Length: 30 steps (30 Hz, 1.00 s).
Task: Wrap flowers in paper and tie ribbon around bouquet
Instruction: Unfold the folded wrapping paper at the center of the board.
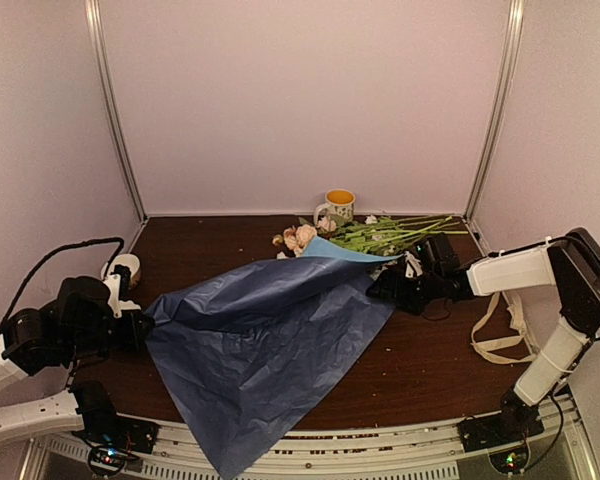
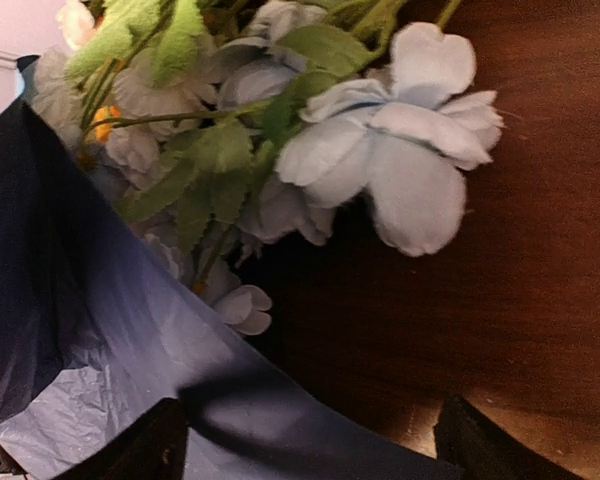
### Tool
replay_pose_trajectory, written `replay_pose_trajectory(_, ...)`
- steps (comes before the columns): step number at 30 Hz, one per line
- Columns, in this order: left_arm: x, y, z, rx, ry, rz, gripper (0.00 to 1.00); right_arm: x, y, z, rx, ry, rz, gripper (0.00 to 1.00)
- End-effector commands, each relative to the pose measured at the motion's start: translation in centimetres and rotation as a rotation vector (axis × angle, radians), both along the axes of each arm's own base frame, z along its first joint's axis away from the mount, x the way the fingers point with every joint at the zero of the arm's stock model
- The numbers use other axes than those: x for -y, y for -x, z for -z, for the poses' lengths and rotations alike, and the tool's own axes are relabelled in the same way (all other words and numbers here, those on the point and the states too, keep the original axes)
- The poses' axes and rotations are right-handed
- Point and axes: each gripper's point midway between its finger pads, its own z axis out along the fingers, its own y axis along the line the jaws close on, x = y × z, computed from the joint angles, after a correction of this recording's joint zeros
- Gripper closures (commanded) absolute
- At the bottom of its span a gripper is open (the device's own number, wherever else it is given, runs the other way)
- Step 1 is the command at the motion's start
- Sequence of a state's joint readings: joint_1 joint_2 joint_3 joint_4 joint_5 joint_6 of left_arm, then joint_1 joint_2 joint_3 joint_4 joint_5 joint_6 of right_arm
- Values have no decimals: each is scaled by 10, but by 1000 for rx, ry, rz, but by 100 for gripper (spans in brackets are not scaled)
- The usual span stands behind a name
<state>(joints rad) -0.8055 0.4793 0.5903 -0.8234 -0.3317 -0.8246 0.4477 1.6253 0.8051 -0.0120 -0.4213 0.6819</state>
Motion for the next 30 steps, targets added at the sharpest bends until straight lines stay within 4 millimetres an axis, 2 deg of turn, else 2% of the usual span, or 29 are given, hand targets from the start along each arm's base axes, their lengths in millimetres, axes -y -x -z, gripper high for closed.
replay_pose_trajectory(1, 3, -4, -5, 22, 29, -7, 100, -29, -6, -18, 52, -179, -65, 26)
replay_pose_trajectory(4, 0, -3, -8, 23, 27, -16, 100, -39, -5, -33, 80, -282, -88, 64)
replay_pose_trajectory(7, -7, -2, -15, 41, 23, -35, 100, -42, -1, -49, 100, -336, -94, 94)
replay_pose_trajectory(8, -11, -1, -19, 50, 22, -45, 100, -44, 1, -56, 110, -352, -105, 100)
replay_pose_trajectory(12, -24, 1, -35, 97, 21, -83, 100, -56, 11, -98, 174, -370, -189, 100)
replay_pose_trajectory(16, -32, 2, -48, 144, 44, -110, 100, -73, 32, -160, 283, -304, -324, 100)
replay_pose_trajectory(18, -36, 3, -50, 152, 53, -127, 100, -72, 40, -190, 347, -259, -354, 100)
replay_pose_trajectory(20, -39, 4, -49, 150, 60, -143, 100, -62, 44, -211, 389, -226, -337, 100)
replay_pose_trajectory(23, -41, 5, -50, 148, 71, -152, 100, -36, 49, -215, 399, -99, -275, 100)
replay_pose_trajectory(26, -40, 6, -48, 142, 75, -145, 100, -11, 58, -202, 361, 37, -243, 100)
replay_pose_trajectory(30, -33, 7, -34, 97, 72, -124, 100, 13, 70, -185, 318, 124, -212, 100)
